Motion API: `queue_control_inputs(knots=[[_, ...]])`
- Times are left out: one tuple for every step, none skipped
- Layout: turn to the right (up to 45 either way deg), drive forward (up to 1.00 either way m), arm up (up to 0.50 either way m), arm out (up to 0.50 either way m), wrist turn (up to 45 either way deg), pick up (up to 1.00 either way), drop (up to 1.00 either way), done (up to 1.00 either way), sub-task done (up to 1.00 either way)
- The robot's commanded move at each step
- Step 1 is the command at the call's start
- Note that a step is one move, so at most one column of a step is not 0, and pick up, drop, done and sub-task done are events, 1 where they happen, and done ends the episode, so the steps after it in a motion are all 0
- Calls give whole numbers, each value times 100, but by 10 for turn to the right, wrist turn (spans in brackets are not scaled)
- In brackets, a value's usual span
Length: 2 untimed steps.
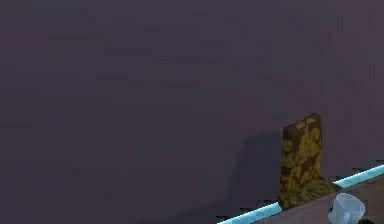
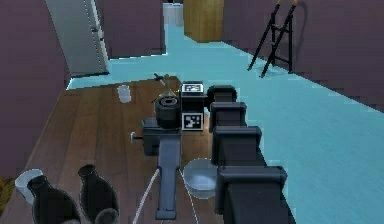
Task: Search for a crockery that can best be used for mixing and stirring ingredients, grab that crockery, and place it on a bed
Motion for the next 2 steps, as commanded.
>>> queue_control_inputs(knots=[[0, 0, 0, 0, 450, 0, 0, 0, 0], [0, 0, 0, 0, 450, 0, 0, 0, 0]])
